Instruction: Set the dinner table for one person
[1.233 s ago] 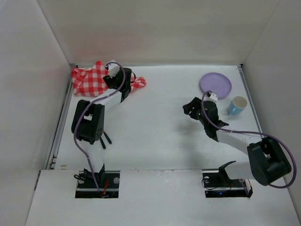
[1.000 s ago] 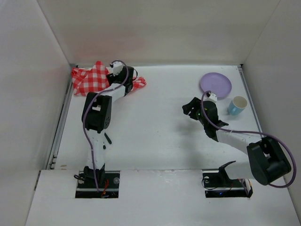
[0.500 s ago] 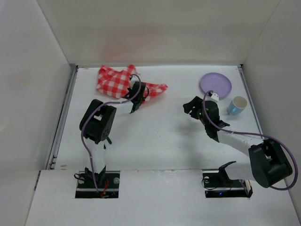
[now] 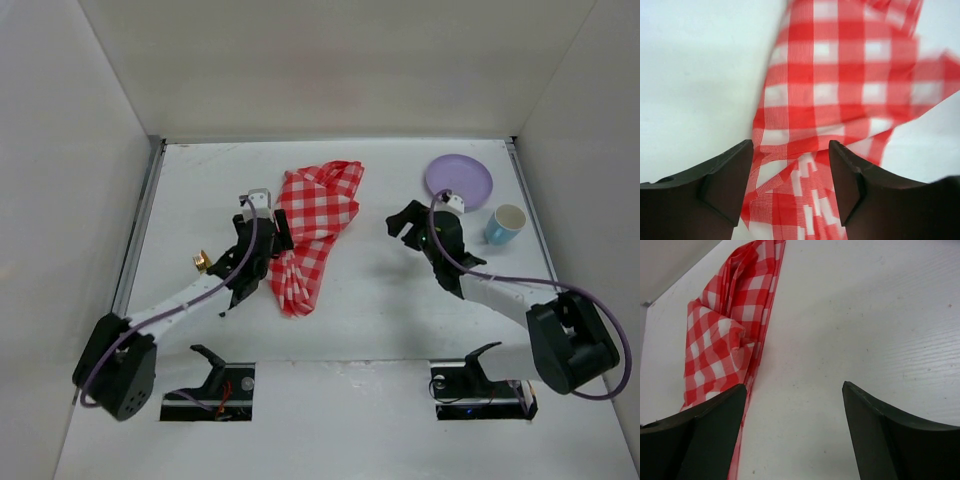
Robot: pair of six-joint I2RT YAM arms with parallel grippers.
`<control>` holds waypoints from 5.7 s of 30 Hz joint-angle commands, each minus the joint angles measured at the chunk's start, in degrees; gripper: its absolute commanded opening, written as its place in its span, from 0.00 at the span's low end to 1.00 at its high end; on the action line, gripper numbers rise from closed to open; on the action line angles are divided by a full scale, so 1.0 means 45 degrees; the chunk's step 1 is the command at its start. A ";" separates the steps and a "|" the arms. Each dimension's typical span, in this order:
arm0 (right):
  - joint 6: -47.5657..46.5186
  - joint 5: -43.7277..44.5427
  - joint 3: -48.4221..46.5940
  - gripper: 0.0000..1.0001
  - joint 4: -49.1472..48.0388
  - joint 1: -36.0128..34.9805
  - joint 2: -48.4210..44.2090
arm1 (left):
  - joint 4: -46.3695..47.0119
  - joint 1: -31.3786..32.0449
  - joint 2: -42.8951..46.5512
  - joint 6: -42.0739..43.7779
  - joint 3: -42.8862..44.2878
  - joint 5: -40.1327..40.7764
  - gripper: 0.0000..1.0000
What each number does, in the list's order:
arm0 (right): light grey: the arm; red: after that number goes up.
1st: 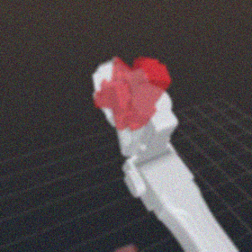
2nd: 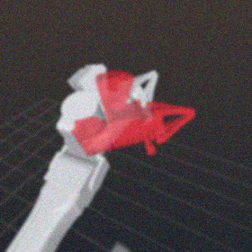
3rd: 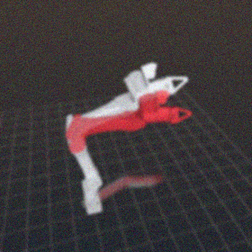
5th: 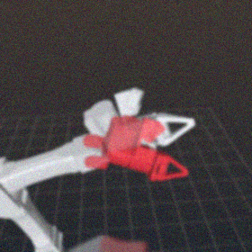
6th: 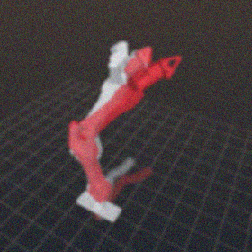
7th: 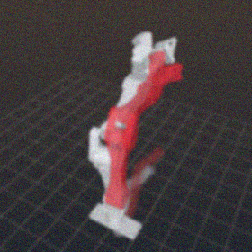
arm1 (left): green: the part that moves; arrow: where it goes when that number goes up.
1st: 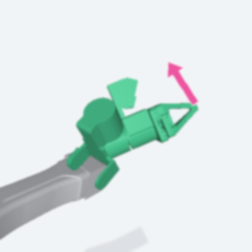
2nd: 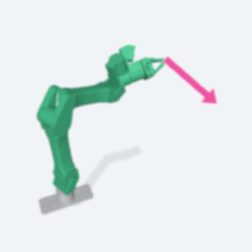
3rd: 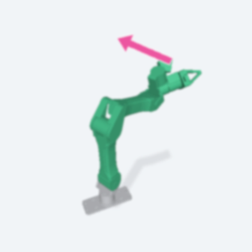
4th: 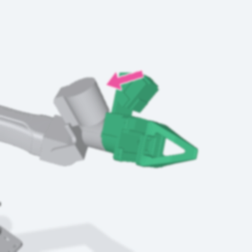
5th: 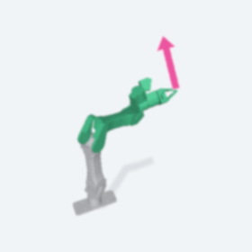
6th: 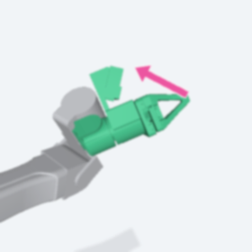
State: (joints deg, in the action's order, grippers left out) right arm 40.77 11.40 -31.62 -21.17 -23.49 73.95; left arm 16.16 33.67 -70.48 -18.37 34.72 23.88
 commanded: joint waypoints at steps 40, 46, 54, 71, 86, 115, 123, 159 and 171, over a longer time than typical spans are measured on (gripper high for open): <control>0.2542 -0.0307 0.0053 0.73 0.0679 -0.3290 -0.0962 | 0.0646 -0.1341 -0.1845 -0.4569 0.2779 0.1021 0.46; 0.2228 -0.0208 0.0034 0.76 0.0935 -0.1355 -0.1162 | 0.0159 0.0044 0.0466 -0.5466 0.0431 0.1237 0.57; 0.1954 -0.1105 -0.1644 0.83 0.0837 -0.0962 0.1570 | 0.1033 0.1510 -0.1230 -0.6853 0.0449 -0.0578 0.68; -0.0364 0.0178 -0.6230 0.16 0.3758 -0.1763 0.3722 | 0.4182 -0.0576 -0.6269 -0.7304 0.2380 -0.1613 0.72; -0.1992 0.1726 -1.0559 0.63 0.6974 -0.3619 0.5465 | 0.3890 0.1349 -0.2193 -0.6079 -0.0878 -0.0642 0.65; 0.1015 -0.2218 -0.6645 0.63 0.2264 -0.0690 0.5674 | 0.4005 0.4441 -0.7540 -0.2969 0.3728 0.4146 0.71; 0.1564 -0.2982 -0.7543 0.28 0.1852 -0.0201 0.6437 | 0.4648 0.3564 -0.8791 -0.2851 0.4102 0.4206 0.63; -0.1945 -0.2182 -1.6652 0.07 0.2930 -0.0727 0.6991 | 0.3009 -0.1147 -0.3096 0.0325 0.8967 -0.0209 0.02; 0.0038 -0.3896 -0.5770 0.15 0.2127 -0.1295 0.4383 | 0.3052 0.1822 0.0891 0.0433 -0.0522 0.3950 0.43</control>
State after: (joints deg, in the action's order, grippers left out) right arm 35.99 -3.09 -64.75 -15.14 -29.95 86.02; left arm 35.51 40.53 -66.13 -13.67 39.83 33.74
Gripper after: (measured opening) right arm 0.140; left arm 0.400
